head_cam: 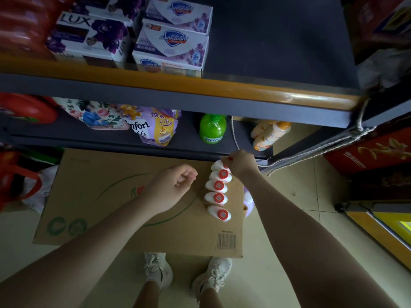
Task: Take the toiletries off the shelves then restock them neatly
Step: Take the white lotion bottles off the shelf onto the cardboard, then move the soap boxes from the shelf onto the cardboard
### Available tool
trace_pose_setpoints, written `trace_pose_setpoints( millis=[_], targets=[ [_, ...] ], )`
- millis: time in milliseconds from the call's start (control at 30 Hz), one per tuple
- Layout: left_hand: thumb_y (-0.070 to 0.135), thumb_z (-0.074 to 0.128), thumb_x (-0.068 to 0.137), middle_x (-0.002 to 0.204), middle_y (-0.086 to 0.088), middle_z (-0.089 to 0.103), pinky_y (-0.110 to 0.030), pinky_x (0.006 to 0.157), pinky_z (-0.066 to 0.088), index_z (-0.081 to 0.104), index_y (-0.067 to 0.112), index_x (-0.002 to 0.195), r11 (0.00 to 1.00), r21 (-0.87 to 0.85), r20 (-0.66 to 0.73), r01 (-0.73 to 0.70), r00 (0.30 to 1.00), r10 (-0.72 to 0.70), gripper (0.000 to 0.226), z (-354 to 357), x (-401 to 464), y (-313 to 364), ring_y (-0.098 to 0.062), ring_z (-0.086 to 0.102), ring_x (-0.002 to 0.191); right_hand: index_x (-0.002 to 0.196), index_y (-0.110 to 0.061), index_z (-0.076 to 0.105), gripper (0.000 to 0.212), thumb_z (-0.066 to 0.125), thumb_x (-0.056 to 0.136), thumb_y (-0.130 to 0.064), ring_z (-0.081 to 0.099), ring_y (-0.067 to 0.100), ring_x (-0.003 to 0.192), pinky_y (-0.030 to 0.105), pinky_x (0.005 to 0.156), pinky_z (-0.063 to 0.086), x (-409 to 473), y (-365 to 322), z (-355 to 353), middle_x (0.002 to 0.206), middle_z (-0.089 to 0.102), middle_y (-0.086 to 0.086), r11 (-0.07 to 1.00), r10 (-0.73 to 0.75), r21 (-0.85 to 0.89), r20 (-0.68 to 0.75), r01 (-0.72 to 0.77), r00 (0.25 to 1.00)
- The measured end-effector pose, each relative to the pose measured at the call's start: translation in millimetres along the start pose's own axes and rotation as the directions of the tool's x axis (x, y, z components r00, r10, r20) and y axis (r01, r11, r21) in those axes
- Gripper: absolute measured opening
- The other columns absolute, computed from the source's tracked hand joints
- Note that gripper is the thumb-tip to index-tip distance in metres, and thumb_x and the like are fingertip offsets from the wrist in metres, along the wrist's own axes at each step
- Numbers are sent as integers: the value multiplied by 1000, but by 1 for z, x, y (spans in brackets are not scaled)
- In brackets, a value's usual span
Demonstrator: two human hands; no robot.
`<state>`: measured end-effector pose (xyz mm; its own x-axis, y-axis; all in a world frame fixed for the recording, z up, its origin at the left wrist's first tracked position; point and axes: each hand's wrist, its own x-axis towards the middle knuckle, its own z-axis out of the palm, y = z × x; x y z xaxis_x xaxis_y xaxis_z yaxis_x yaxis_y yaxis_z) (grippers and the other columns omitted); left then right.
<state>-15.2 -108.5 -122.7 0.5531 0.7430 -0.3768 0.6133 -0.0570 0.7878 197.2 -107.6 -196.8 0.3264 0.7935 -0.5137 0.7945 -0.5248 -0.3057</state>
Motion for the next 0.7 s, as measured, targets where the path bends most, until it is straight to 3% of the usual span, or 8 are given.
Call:
trace_pose_setpoints(
  millis=[133, 233, 333, 400, 467, 533, 600, 700],
  targets=[
    [12, 51, 93, 98, 9, 62, -12, 77, 44, 58, 22, 97, 999, -35, -45, -24, 999, 22, 13, -12, -1, 3, -9, 61, 90, 108, -12, 62, 40, 42, 95, -44, 58, 31, 101, 29, 70, 40, -4, -1, -1, 109, 63, 12, 998, -2, -65, 2, 2, 1000],
    [8, 53, 92, 97, 9, 61, -2, 72, 39, 61, 18, 101, 990, 98, -103, -104, 988, 114, 16, -29, -4, 16, 5, 56, 85, 114, -17, 58, 42, 41, 93, -50, 55, 29, 107, 32, 72, 44, -19, -3, -9, 115, 57, 9, 993, -28, -118, -66, 20, 997],
    [11, 51, 91, 102, 3, 62, -10, 72, 40, 62, 12, 106, 930, 283, -222, -236, 927, 303, 19, -60, -11, 36, 0, 52, 90, 100, -15, 62, 38, 46, 92, -48, 59, 27, 92, 34, 69, 49, -43, -20, -34, 99, 61, 8, 984, -176, -25, -152, 174, 973],
    [20, 43, 90, 110, -2, 60, -13, 74, 38, 59, 10, 111, 846, 440, -266, -302, 855, 444, 29, -85, -14, 49, -4, 50, 94, 83, -12, 64, 37, 48, 92, -45, 59, 22, 71, 39, 63, 50, -69, -40, -59, 77, 63, 5, 926, -355, 47, -233, 375, 905],
    [20, 41, 88, 121, -7, 55, -22, 89, 36, 56, 7, 117, 762, 562, -289, -322, 786, 546, 35, -110, -15, 58, -16, 47, 110, 81, -11, 64, 40, 43, 92, -43, 58, 21, 62, 40, 54, 50, -96, -68, -89, 70, 62, 4, 832, -493, 20, -433, 555, 755],
    [16, 50, 89, 136, -11, 46, -32, 106, 29, 50, 5, 127, 716, 650, -315, -255, 767, 559, 39, -131, -9, 63, -25, 36, 128, 96, -11, 65, 35, 41, 92, -36, 61, 27, 76, 37, 61, 52, -106, -98, -113, 88, 65, 8, 758, -561, -86, -590, 646, 580],
    [15, 59, 88, 149, -14, 31, -41, 112, 20, 40, 4, 137, 696, 705, -319, -137, 815, 483, 54, -147, 0, 64, -31, 23, 139, 120, -8, 58, 41, 41, 92, -32, 58, 34, 106, 41, 86, 49, -100, -129, -128, 118, 62, 13, 730, -621, -209, -599, 650, 505],
    [23, 60, 87, 155, -14, 14, -42, 115, 10, 24, 6, 145, 646, 762, -259, -46, 892, 369, 71, -159, 10, 57, -32, 12, 143, 145, -8, 30, 57, 41, 96, -36, 27, 30, 140, 39, 114, 19, -83, -162, -131, 151, 32, 10, 754, -656, -329, -405, 569, 637]
  ],
)
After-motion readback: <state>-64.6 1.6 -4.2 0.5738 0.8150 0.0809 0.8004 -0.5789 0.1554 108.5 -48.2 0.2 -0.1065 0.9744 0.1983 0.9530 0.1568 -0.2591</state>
